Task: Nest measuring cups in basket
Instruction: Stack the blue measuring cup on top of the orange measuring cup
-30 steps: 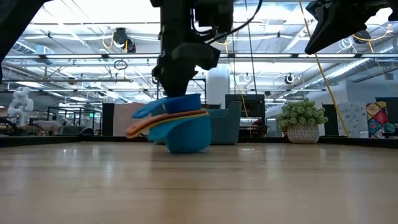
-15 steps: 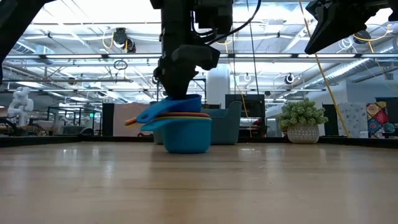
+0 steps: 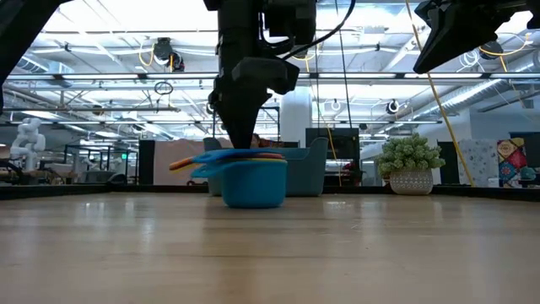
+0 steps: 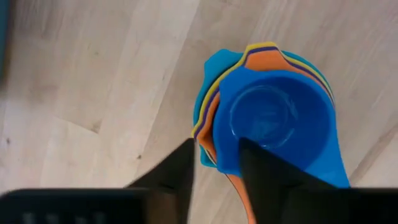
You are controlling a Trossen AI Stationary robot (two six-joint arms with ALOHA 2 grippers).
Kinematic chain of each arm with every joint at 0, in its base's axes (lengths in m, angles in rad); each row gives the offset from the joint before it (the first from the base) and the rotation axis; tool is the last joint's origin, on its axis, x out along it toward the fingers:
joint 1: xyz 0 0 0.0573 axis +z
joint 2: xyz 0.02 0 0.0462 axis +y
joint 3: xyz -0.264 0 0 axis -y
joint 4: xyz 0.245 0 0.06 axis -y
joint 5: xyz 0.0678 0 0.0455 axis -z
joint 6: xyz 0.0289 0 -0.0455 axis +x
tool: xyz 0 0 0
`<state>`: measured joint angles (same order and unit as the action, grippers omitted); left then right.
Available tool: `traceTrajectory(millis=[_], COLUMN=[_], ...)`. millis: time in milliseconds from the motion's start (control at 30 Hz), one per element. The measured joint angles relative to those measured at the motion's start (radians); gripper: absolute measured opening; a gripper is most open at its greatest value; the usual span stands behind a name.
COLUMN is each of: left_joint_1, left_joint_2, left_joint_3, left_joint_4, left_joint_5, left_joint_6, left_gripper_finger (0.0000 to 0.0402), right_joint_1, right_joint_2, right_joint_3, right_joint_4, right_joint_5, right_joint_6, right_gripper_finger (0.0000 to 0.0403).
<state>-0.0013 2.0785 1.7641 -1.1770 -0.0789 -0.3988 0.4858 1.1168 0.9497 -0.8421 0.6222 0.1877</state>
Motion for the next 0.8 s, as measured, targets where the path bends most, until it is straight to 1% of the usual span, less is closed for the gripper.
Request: traceTrajectory(millis=[200, 300, 400, 467, 533, 667, 733, 800], left_joint_1=[0.0, 0.0, 0.0, -0.005, -0.02, -0.083, -0.118, -0.144], left_joint_2=[0.0, -0.01, -0.032, -0.054, -0.075, -0.086, -0.082, -0.076], left_joint_3=[0.0, 0.008, 0.045, 0.069, 0.085, 0.085, 0.077, 0.076], left_joint_4=[-0.001, -0.032, -0.083, -0.115, -0.11, -0.096, -0.096, -0.119], left_joint_5=[-0.014, -0.018, -0.025, -0.027, -0.031, -0.036, -0.08, -0.172], left_joint_6=[-0.005, -0.008, -0.03, -0.057, -0.108, -0.213, -0.259, -0.329], left_gripper_finger=[0.024, 0.0285, 0.0318, 0.0334, 0.0344, 0.035, 0.0351, 0.0351], right_joint_1=[0.0, 0.0, 0.0, 0.0, 0.0, 0.0, 0.0, 0.0], right_joint_2=[0.0, 0.0, 0.0, 0.0, 0.0, -0.001, -0.001, -0.001], right_joint_3=[0.0, 0.0, 0.0, 0.0, 0.0, -0.007, -0.025, -0.052], right_joint_4=[0.0, 0.0, 0.0, 0.0, 0.0, 0.006, 0.014, 0.034], right_joint_5=[0.0, 0.0, 0.0, 0.0, 0.0, 0.0, 0.0, 0.0], right_joint_6=[0.002, 0.002, -0.001, -0.002, -0.001, 0.01, 0.01, 0.01], right_gripper_finger=[0.0, 0.0, 0.0, 0.0, 0.0, 0.0, 0.0, 0.0])
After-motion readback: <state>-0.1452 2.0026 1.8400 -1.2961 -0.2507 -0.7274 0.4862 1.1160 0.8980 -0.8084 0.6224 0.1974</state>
